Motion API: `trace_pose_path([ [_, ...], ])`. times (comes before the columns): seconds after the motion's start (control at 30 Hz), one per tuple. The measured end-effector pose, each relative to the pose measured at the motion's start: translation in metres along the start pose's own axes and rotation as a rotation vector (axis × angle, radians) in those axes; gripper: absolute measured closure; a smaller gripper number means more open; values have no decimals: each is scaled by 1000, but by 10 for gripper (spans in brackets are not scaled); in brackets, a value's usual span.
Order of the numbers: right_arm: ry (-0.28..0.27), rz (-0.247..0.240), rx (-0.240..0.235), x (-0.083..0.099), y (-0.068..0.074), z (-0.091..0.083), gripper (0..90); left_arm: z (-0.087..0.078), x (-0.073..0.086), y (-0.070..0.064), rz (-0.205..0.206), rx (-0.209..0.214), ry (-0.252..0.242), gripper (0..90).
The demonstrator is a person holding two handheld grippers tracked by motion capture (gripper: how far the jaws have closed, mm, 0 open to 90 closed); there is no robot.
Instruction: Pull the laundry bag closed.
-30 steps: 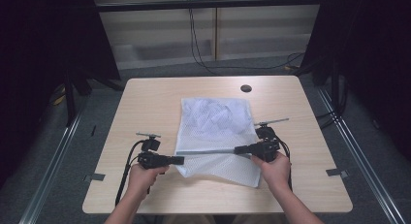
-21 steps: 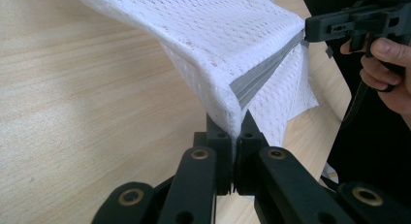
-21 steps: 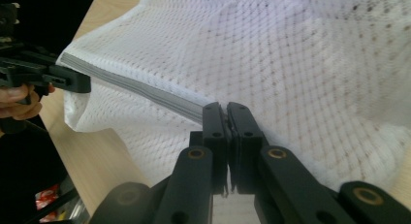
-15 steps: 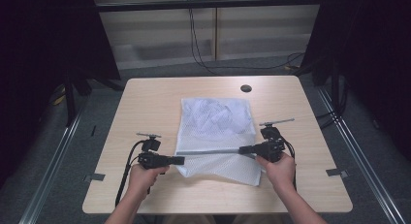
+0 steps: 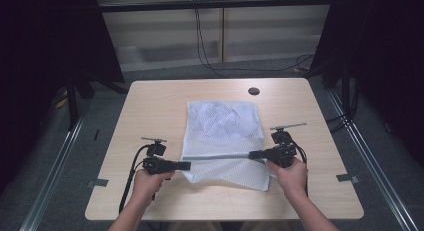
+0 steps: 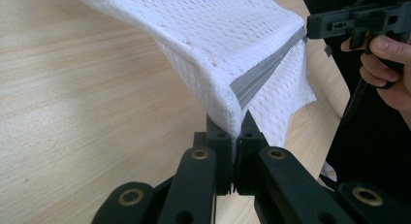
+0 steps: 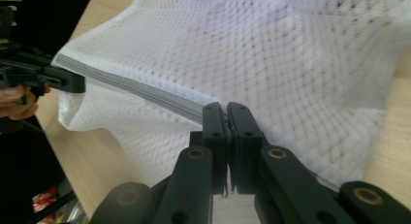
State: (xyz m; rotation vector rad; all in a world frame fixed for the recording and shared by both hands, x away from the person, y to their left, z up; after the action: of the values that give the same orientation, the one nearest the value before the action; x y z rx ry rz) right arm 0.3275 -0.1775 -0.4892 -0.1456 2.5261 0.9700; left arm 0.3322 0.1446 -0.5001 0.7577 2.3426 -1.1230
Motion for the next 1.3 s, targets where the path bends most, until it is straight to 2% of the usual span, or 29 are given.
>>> trace_pose_path([
  [0.07, -3, 0, 10, 0, -2, -1, 873, -2, 0, 1, -2, -10, -8, 887],
  [0.33, -21, 21, 26, 0, -13, -13, 873, -1, -1, 1, -9, -3, -10, 887],
  [0.53, -18, 14, 22, 1, -14, -13, 873, -1, 0, 1, -11, -2, -10, 887],
  [0.6, -20, 14, 21, 1, -14, -13, 873, -1, 0, 2, 1, -8, -4, 887],
  [0.83, -20, 17, 20, 1, -15, -14, 872, -2, 0, 1, -11, 2, -8, 887],
  [1.0, -19, 22, 24, 2, -17, -15, 873, -1, 0, 1, -4, 0, -1, 887],
  [1.03, -19, 20, 20, 2, -17, -15, 872, -1, 0, 0, -15, 3, -2, 886],
  [1.07, -18, 17, 23, 2, -18, -15, 873, -1, 0, 1, -5, -3, -2, 887],
  [1.2, -20, 19, 31, 2, -19, -16, 873, -1, 0, 1, -17, -1, -3, 887],
  [1.3, -23, 23, 25, 2, -20, -17, 872, -1, 0, 1, -9, -3, -2, 887],
])
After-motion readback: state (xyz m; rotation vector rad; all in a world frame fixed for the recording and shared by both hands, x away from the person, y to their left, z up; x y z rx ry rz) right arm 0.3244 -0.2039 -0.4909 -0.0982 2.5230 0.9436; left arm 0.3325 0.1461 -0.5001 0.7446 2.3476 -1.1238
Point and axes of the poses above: each handheld gripper's, and its own axes: z roughly forward along the jaws, x roughly out of its underside, y roughly to its left, the point moved 5 cm from there along z, roughly forward along the jaws, and after that the axes turned 8 degrees about z, right-handed, at the moved point
